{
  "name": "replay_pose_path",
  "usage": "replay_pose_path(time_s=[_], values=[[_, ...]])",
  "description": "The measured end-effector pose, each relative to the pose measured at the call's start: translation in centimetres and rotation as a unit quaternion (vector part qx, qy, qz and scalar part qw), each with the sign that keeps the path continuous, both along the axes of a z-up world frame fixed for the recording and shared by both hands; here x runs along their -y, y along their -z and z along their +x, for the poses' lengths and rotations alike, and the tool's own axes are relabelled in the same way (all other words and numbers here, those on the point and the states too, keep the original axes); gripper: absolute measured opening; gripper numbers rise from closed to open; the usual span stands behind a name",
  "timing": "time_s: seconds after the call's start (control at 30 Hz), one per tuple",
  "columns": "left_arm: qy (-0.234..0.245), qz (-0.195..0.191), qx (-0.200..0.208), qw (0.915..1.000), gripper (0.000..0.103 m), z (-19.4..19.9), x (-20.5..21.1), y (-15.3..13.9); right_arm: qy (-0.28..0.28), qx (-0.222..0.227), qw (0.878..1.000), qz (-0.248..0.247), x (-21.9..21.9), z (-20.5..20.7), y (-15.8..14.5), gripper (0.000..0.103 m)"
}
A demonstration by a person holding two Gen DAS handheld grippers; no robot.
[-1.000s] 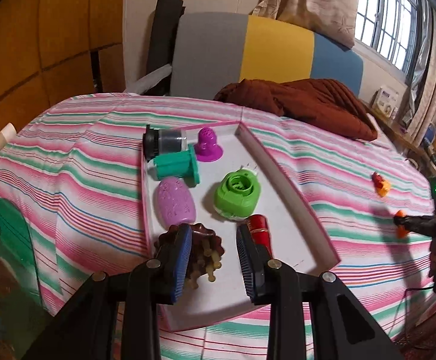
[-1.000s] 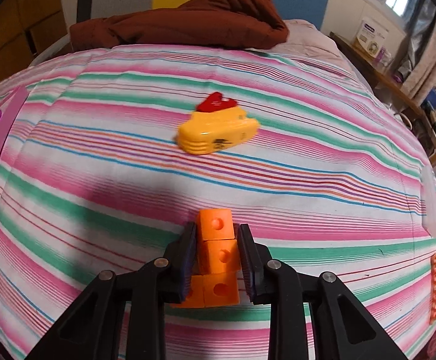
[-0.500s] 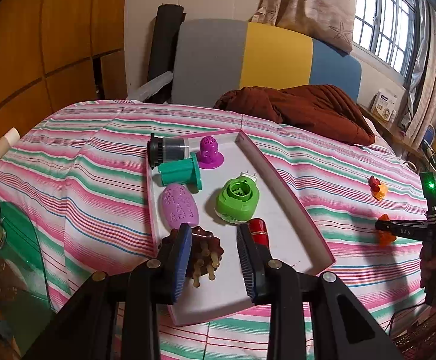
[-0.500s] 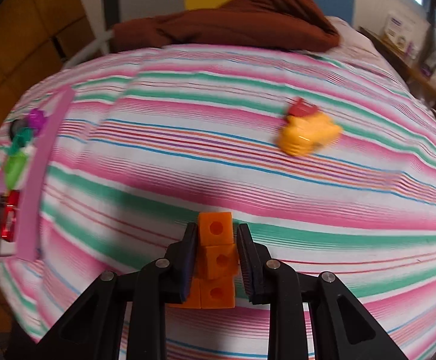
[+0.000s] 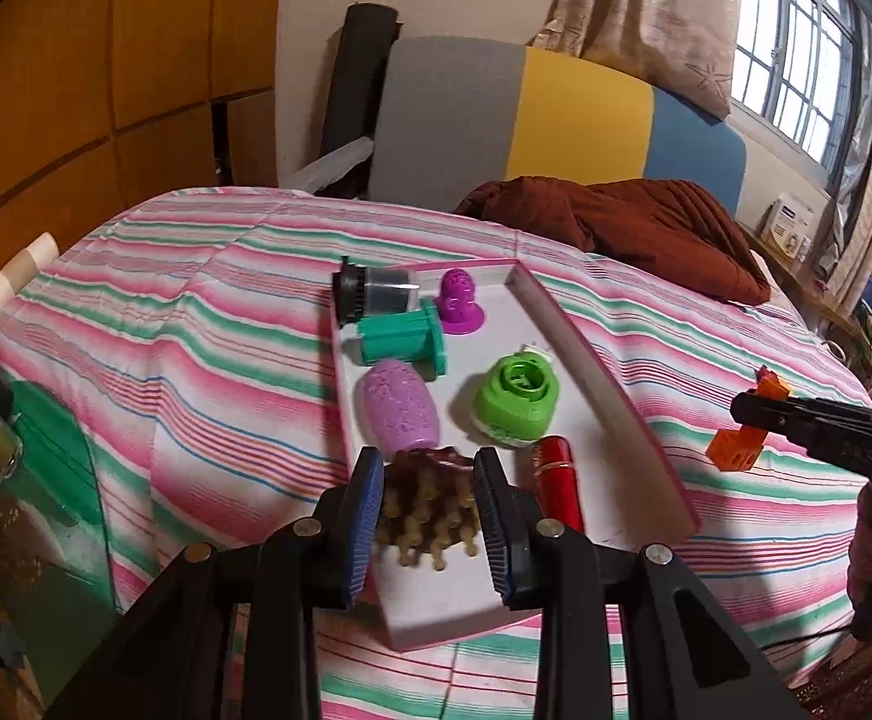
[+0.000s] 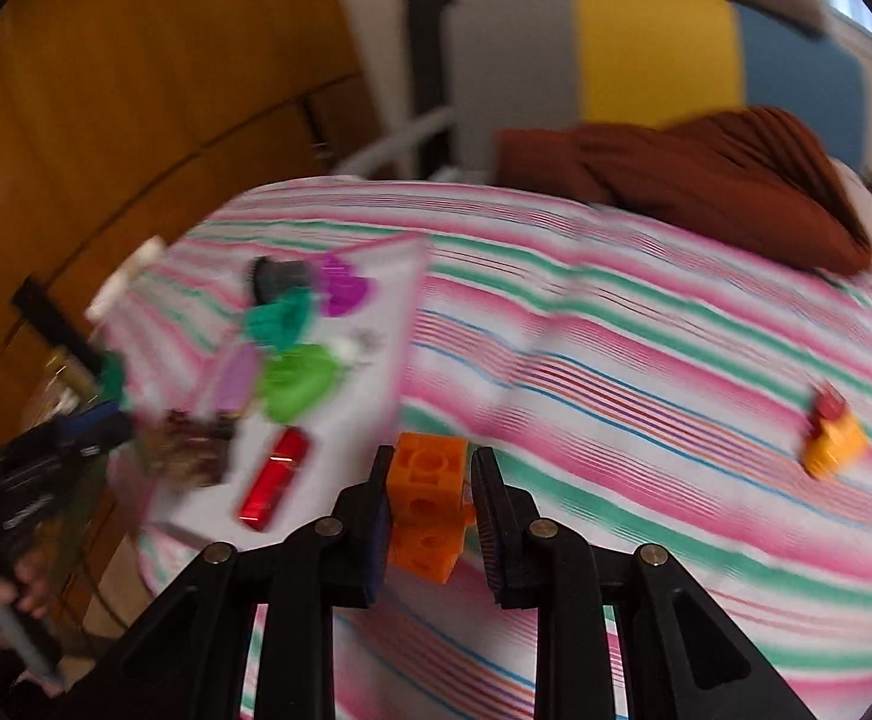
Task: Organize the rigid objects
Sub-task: 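Carry the orange cubes into the tray and open the right gripper while the left gripper nudges the brown brush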
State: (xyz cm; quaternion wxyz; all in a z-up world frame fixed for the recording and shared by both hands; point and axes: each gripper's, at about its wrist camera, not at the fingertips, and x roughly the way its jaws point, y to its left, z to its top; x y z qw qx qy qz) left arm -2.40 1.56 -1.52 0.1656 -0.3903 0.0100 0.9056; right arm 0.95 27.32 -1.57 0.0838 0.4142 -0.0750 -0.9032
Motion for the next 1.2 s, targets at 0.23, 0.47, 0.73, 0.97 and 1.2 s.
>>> replay_pose_path(time_s=[0.23,0.47,0.73,0.97,1.2], values=[[-0.022,-0.001,0.006,0.9997,0.031,-0.2,1.9,0.4,-0.094,0.003,0.995,0.038,6.4,-1.7,0.7,0.025],[-0.032,0.0,0.015,0.9994,0.031,-0.6,2.5,1.1,-0.116,0.037,0.987,0.104,9.2,-3.2,3.7,0.025],[-0.028,-0.006,0.012,0.9995,0.031,-0.6,2.3,1.0,-0.112,0.066,0.988,0.08,9.7,-4.5,6.2,0.025],[-0.027,-0.017,0.008,0.9995,0.031,-0.4,1.9,0.8,-0.097,0.053,0.992,0.062,9.8,-4.1,5.9,0.025],[-0.028,-0.028,-0.013,0.9991,0.041,0.0,1.3,-0.2,-0.091,0.025,0.994,0.058,10.2,-3.4,4.4,0.045]])
